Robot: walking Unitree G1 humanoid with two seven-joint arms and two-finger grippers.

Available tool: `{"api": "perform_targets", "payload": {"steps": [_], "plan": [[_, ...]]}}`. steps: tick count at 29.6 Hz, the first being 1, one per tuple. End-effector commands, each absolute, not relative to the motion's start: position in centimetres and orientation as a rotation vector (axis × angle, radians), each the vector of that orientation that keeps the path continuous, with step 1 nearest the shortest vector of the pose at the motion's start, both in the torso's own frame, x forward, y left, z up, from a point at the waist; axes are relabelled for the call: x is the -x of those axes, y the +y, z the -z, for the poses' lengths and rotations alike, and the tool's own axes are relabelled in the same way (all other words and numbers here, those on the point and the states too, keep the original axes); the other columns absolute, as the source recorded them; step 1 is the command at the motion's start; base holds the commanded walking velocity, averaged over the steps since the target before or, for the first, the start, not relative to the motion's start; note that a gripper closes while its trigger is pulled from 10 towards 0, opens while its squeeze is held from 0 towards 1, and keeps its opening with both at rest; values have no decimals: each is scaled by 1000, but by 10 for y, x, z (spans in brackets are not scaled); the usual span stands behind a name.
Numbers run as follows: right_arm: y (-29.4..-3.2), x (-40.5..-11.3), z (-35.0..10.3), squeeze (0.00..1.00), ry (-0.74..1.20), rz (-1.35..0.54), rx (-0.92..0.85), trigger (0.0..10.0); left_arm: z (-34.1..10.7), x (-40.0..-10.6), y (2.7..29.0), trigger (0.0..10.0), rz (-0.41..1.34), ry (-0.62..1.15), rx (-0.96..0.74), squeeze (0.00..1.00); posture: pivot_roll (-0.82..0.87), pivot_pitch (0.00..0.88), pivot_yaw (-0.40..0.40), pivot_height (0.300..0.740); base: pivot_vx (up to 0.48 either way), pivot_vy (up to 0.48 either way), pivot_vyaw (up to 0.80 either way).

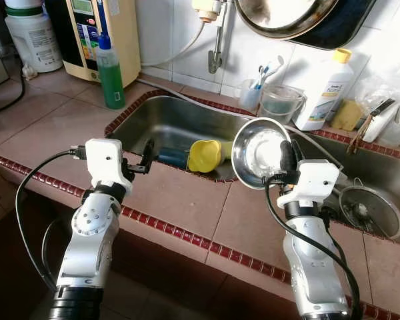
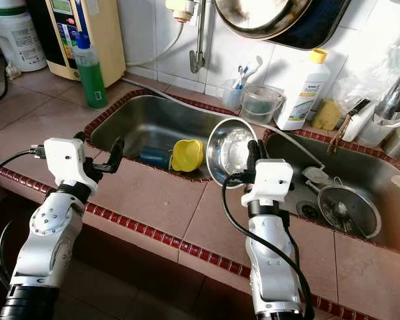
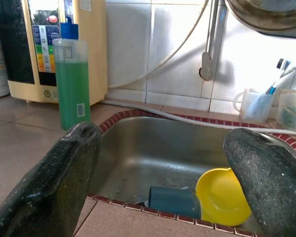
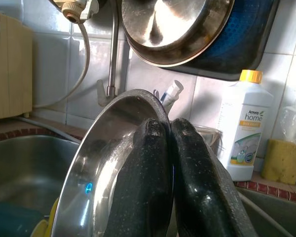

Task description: Kitchen organization

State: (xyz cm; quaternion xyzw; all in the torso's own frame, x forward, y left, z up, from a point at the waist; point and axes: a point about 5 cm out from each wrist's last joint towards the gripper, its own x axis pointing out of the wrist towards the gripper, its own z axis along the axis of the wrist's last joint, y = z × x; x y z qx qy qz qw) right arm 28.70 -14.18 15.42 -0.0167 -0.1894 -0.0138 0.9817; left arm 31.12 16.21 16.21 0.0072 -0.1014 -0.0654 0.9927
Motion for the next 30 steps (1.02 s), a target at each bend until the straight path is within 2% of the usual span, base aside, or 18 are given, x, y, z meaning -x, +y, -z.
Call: {"api": "perform_targets", "payload": {"steps": [1, 30], "plan": [[-144, -286, -157, 0, -390, 41, 42, 10000, -168, -311, 161, 10000, 140, -219, -14, 0, -190, 25, -38, 740, 0, 0, 0], [-150, -285, -156, 0, -386, 62, 53, 10000, -168, -311, 159, 10000, 157, -214, -22, 0, -202, 29, -29, 740, 0, 0, 0]]}}
